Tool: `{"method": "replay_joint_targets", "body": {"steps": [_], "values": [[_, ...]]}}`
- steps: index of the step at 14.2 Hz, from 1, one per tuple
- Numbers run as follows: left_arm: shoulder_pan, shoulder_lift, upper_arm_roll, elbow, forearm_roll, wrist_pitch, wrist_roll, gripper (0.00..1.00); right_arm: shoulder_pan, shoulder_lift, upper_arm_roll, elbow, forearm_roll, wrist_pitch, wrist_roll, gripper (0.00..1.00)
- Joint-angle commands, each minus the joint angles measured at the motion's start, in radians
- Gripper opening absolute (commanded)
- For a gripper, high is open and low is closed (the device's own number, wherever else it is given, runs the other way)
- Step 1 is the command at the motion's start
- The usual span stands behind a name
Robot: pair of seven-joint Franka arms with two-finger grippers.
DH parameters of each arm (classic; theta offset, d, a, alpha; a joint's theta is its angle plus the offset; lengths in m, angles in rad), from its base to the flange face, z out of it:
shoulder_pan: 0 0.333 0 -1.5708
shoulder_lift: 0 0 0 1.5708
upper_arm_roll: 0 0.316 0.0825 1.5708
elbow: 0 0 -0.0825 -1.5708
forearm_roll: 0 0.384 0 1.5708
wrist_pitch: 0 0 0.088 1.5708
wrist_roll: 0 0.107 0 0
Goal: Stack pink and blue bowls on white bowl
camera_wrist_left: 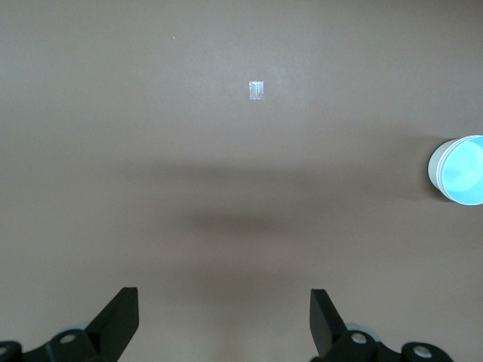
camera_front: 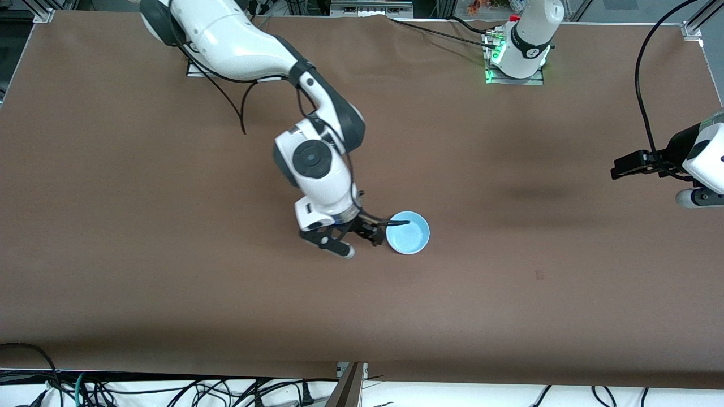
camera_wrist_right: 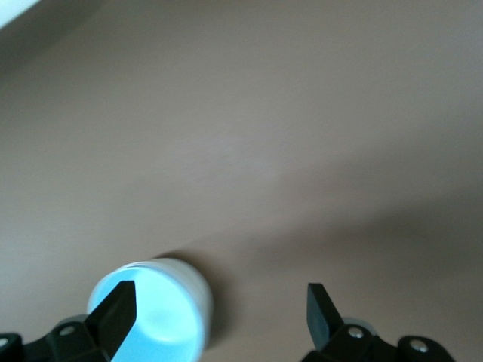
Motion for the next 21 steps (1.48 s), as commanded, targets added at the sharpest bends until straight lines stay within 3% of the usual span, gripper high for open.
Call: {"method": "replay_joint_targets", "body": {"steps": [1, 5, 9, 13, 14, 18, 19, 21], "values": [[-0.005, 0.019, 0.001, 0.038, 0.007, -0.016, 0.014, 1.00, -0.073, -0.114, 0.013, -0.020, -0.005, -0.178, -0.139, 1.00], [-0.002, 0.019, 0.001, 0.038, 0.007, -0.016, 0.014, 1.00, -0.209, -0.234, 0.021, -0.022, 0.007, -0.440, -0.387, 1.00], [-0.005, 0.019, -0.001, 0.038, 0.007, -0.016, 0.014, 1.00, -0.295, -0.326, 0.012, -0.024, 0.005, -0.617, -0.582, 1.00], [-0.006, 0.021, -0.001, 0.039, 0.009, -0.016, 0.014, 1.00, -0.395, -0.414, 0.007, -0.068, 0.018, -0.702, -0.788, 1.00], [-0.006, 0.021, -0.001, 0.039, 0.008, -0.016, 0.014, 1.00, -0.406, -0.482, -0.002, -0.147, 0.025, -0.688, -0.816, 1.00], [-0.006, 0.021, -0.001, 0.039, 0.008, -0.016, 0.014, 1.00, -0.437, -0.863, -0.016, -0.647, 0.012, -0.518, -0.898, 1.00], [-0.006, 0.021, -0.001, 0.039, 0.007, -0.016, 0.014, 1.00, -0.440, -0.907, -0.022, -0.701, 0.010, -0.483, -0.918, 1.00], [-0.008, 0.021, -0.001, 0.039, 0.008, -0.016, 0.014, 1.00, -0.450, -0.906, -0.031, -0.691, 0.001, -0.479, -0.965, 1.00]]}}
